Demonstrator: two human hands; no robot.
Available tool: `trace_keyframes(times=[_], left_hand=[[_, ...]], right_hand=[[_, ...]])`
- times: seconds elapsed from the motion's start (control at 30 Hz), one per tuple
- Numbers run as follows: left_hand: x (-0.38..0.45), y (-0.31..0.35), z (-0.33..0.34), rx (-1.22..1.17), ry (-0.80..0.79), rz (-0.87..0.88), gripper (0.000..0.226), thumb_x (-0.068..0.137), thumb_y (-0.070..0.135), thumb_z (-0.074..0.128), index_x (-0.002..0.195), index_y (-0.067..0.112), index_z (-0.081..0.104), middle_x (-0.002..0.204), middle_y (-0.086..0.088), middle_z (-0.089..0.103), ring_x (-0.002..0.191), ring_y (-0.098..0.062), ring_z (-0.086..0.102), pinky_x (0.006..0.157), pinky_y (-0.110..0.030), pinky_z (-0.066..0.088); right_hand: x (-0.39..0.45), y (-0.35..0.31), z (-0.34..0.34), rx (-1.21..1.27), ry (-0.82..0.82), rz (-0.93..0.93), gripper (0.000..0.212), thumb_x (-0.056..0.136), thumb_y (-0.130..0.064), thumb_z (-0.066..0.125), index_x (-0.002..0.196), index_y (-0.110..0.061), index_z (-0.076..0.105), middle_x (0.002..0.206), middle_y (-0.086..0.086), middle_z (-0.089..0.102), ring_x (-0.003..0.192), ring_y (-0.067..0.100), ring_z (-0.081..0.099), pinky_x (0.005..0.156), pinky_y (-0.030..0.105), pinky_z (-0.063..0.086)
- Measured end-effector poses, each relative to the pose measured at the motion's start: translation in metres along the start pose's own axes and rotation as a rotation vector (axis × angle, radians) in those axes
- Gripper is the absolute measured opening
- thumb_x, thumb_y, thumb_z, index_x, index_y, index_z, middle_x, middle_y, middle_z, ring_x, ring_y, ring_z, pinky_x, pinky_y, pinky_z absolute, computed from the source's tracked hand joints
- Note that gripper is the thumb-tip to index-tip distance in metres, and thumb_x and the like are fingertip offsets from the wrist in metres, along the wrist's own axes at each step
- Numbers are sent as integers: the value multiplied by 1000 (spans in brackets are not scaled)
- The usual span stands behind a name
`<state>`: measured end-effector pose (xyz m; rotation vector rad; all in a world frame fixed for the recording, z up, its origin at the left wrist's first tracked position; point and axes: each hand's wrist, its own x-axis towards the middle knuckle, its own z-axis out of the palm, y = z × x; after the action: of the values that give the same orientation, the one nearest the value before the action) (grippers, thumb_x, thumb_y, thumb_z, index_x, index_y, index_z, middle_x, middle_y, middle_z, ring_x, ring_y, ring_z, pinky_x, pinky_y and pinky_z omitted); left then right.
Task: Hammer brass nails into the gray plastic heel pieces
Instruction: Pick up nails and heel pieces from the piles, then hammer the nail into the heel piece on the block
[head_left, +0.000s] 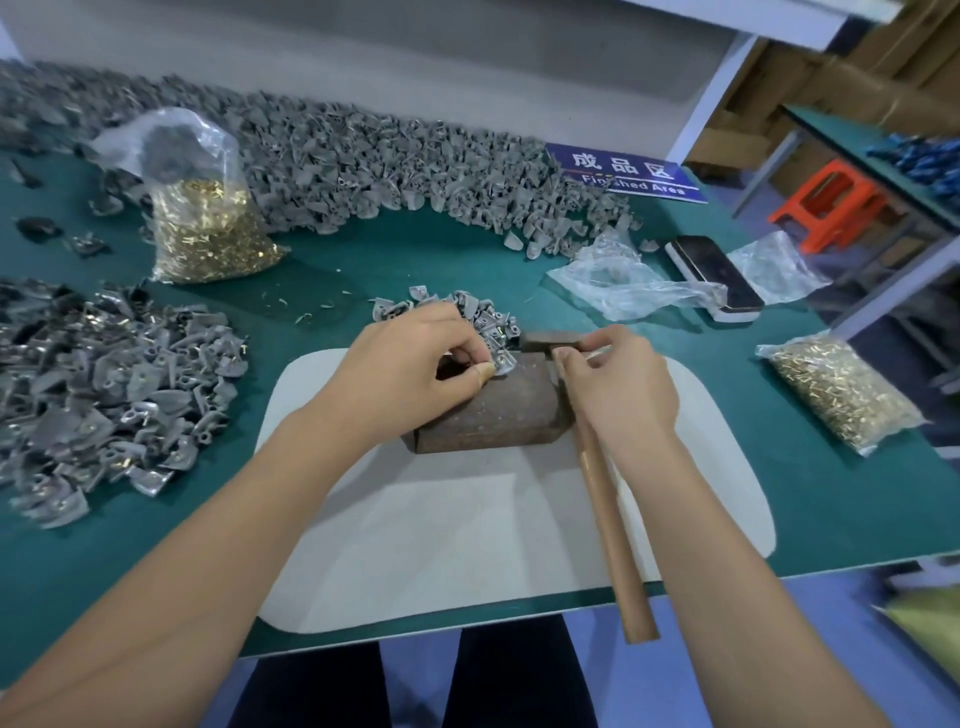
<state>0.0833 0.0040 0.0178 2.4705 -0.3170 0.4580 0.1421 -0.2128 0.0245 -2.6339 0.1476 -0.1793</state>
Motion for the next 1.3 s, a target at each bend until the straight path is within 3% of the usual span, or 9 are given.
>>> trace_keyframes(times=[0.07,0.17,0.33,0.57,0.7,0.83,1.1,1.2,1.3], left_hand=[[1,-1,-3,-48,5,-10,2,89,34,72,90,32,72,90,14,61,86,0,54,73,-32,49],[-5,-3,-14,-215,91,-78,1,87,31,71,87,29,71,88,11,62,88,-7,60,75,-35,51],[-52,-23,-45,-279,255,-275,2,86,34,66,84,34,66,87,12,59,90,-10,61,70,-17,44],[-129,-54,-93,5,531,-546,1,90,31,67,90,31,67,91,19,58,96,-6,55,82,-18,44],[-148,-69,-121,142,606,-613,5,90,29,69,93,25,71,94,14,61,99,-6,54,88,-17,41],[-155,-81,-134,194,541,-633,11,92,26,72,102,21,76,97,6,65,102,-14,57,91,-31,47],[-141,-68,-119,99,508,-547,16,94,32,66,108,29,73,97,21,61,94,4,54,84,-15,45],[-124,-52,-97,15,361,-428,13,92,25,72,104,28,74,91,22,59,89,6,54,76,-6,40],[-109,-42,-73,-59,170,-349,16,90,20,76,105,25,75,85,17,60,79,-4,53,70,-9,40]], right_hand=[[-6,-9,-3,99,47,-145,10,98,-40,61,99,-30,65,80,-17,62,93,21,65,72,32,42],[-14,-39,-3,357,-80,-429,12,99,-29,63,90,-27,70,78,-13,67,80,9,63,72,29,48],[-41,-92,25,468,-278,-645,18,101,-24,61,86,-27,69,74,-11,67,76,8,62,68,20,44],[-87,-178,74,486,-500,-845,17,104,-34,55,95,-36,69,80,-15,69,75,5,63,65,26,50],[-105,-216,92,442,-548,-886,15,101,-38,59,107,-36,73,93,-20,72,86,1,66,79,34,57],[-112,-235,104,423,-568,-864,17,101,-35,62,112,-33,74,98,-17,74,91,7,67,86,40,58],[-61,-185,76,351,-381,-711,14,99,-29,62,95,-32,74,88,-18,72,83,5,65,80,40,58],[-44,-153,59,288,-292,-657,13,97,-28,63,89,-33,72,86,-17,72,82,7,65,79,38,57],[-39,-125,46,233,-238,-605,12,97,-30,64,91,-29,74,84,-15,72,82,12,64,77,37,56]])
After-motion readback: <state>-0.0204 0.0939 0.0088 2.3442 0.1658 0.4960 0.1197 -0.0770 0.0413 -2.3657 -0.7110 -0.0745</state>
